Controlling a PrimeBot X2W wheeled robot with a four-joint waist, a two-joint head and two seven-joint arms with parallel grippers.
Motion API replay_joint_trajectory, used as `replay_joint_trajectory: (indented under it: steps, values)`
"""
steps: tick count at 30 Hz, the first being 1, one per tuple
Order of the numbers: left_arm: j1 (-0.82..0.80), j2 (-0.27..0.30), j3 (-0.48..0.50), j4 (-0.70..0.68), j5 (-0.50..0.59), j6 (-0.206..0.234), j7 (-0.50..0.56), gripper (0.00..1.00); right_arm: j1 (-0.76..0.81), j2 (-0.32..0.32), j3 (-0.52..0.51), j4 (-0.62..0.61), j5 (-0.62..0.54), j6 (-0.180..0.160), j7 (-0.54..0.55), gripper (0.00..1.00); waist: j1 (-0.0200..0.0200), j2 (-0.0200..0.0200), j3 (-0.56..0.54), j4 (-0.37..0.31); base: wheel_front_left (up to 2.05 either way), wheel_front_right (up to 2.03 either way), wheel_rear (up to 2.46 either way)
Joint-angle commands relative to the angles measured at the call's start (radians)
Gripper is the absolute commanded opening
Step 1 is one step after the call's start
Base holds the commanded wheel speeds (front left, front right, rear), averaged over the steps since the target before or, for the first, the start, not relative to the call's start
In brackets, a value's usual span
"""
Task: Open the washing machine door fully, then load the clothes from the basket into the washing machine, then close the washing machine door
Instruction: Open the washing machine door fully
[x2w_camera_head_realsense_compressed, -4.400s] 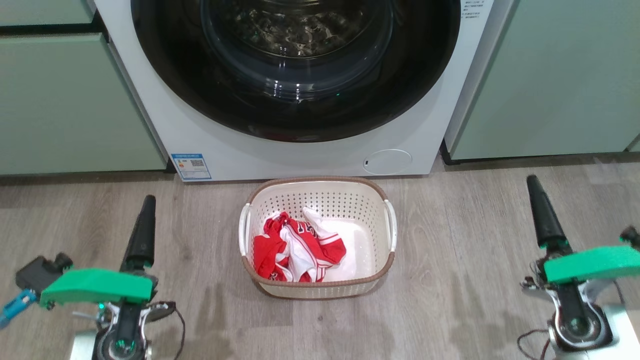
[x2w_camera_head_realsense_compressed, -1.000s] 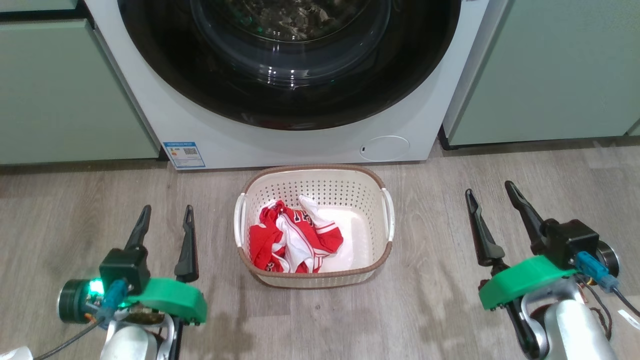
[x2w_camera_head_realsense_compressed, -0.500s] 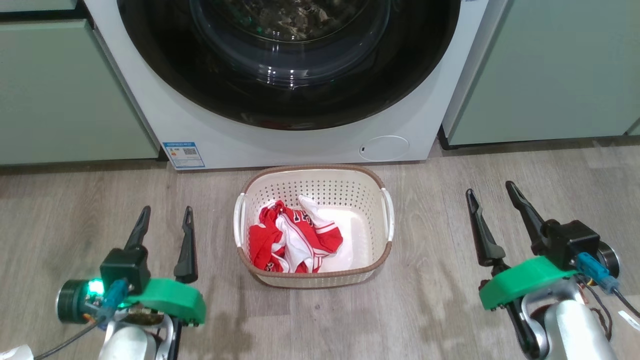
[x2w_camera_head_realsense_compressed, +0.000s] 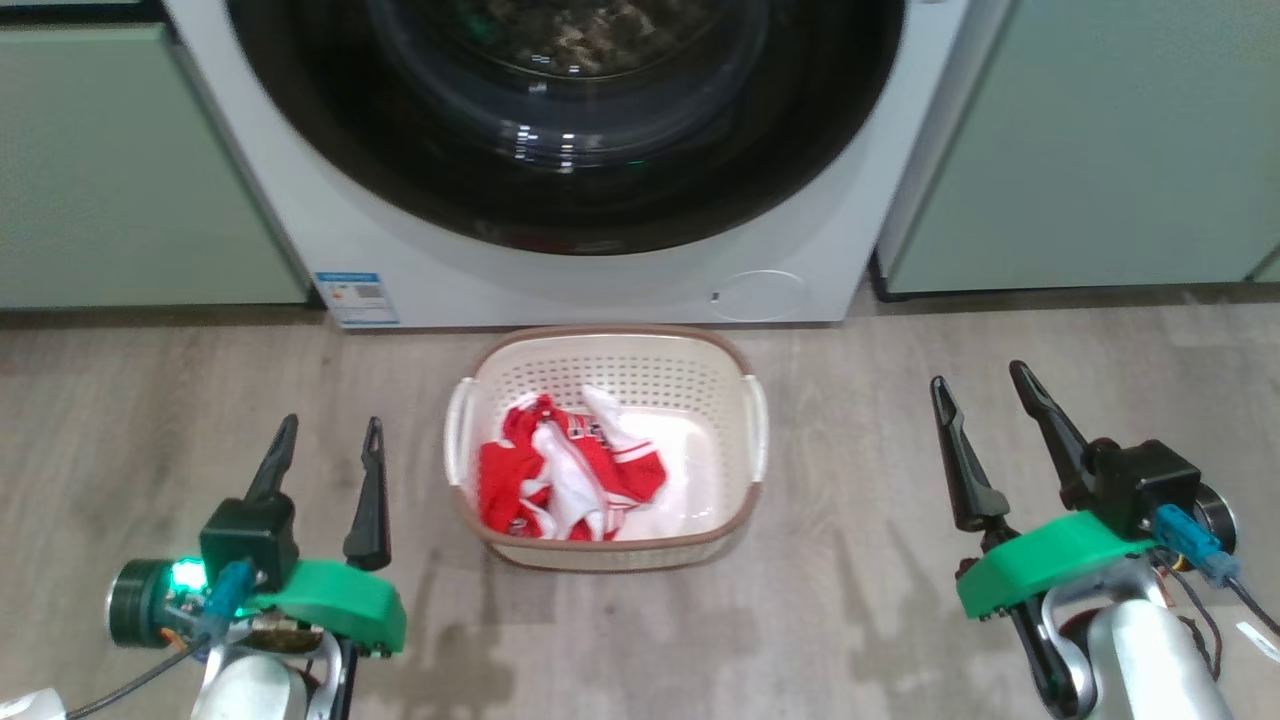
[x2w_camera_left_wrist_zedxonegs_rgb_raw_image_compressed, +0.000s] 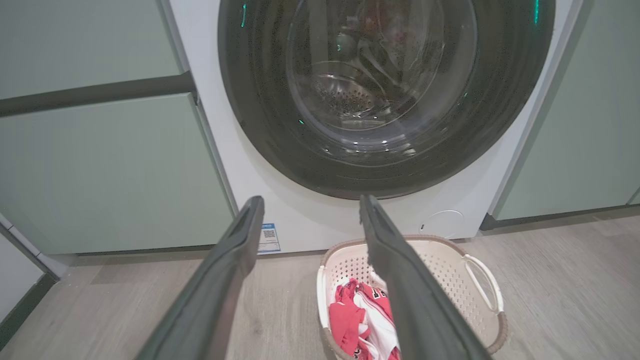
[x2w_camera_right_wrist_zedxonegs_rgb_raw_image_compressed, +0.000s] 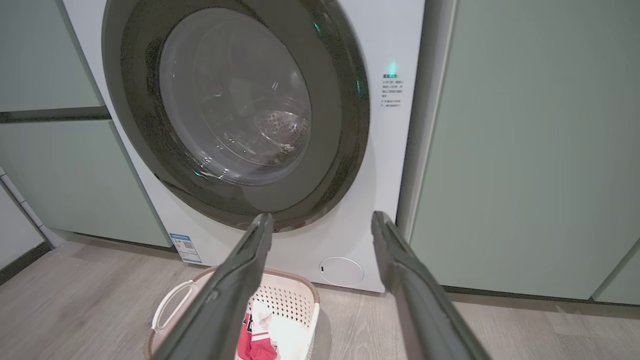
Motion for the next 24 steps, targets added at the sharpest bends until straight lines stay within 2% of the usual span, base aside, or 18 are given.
replay_joint_trajectory:
  steps: [1, 15, 24]
  values:
    - [-0.036, 0.014, 0.026, -0.029, 0.0, 0.007, -0.011, 1.0, -0.031, -0.007, 0.015, -0.032, 0.009, 0.0, -0.013, 1.0, 0.0, 0.0, 0.0, -0.001, 1.23, 1.23, -2.46]
    - [-0.04, 0.018, 0.009, -0.036, -0.009, 0.003, -0.014, 1.0, -0.027, -0.007, 0.006, -0.032, 0.016, 0.0, -0.018, 1.0, 0.0, 0.0, 0.001, -0.01, 1.2, 1.2, -2.4]
    - [-0.042, 0.024, 0.001, -0.044, -0.008, 0.001, -0.02, 1.0, -0.024, -0.007, 0.005, -0.033, 0.027, 0.0, -0.023, 1.0, 0.0, 0.0, 0.005, -0.013, 0.62, 0.62, -1.25]
